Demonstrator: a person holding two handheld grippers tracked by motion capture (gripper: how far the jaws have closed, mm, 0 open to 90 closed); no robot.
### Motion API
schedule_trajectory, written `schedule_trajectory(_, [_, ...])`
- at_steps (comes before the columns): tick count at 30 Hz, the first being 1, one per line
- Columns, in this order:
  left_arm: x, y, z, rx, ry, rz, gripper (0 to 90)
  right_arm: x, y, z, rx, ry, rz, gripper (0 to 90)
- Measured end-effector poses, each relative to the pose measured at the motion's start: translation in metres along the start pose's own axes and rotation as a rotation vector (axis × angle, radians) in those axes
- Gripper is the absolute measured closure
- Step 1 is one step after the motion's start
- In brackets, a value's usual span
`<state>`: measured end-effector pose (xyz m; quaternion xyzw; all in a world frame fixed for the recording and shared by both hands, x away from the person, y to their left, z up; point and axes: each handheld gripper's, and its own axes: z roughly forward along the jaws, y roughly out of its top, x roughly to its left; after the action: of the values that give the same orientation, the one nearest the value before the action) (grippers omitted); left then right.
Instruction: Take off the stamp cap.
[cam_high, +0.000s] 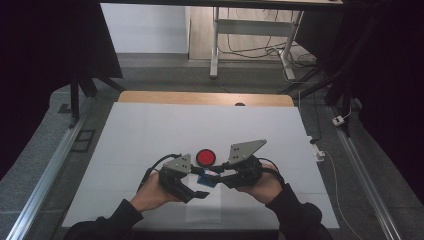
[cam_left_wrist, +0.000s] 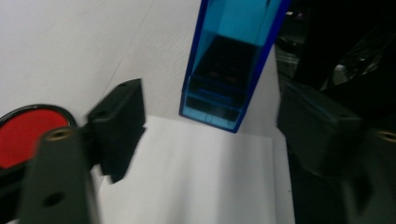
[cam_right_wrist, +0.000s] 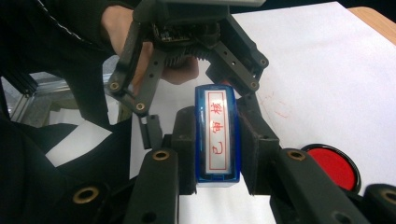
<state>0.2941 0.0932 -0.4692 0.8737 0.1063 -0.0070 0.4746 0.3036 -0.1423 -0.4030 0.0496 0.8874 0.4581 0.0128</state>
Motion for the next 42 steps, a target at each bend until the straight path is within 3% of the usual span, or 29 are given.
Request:
schedule_trajectory(5, [0.0007, -0.0025, -0.0019, -0.017, -0.036, 0.010, 50.1, 0.0010, 0.0001, -0.0007, -0.008, 0.015, -0.010, 70.3])
schedule_trajectory(14, [0.0012, -0.0046, -0.0049, -0.030, -0.060, 0.018, 63.8, 0.0033, 0.0007, -0.0006, -0.018, 0.034, -0.030, 70.3])
schedule_trajectory(25, [0.0042, -0.0056, -0.0074, -0.051, -0.108, 0.030, 68.6, 0.0042, 0.0009, -0.0015, -0.040, 0.051, -0.048, 69.9])
schedule_trajectory(32, [0.0060, -0.0040, -0.0092, -0.051, -0.118, 0.008, 69.1, 0.0028, 0.0004, -0.0030, -0.060, 0.055, -0.040, 70.0])
schedule_trajectory(42, [0.0094, -0.0041, -0.0098, -0.041, -0.130, -0.039, 69.3, 0.0091, 0.0013, -0.0032, -0.050, 0.001, -0.111, 70.4])
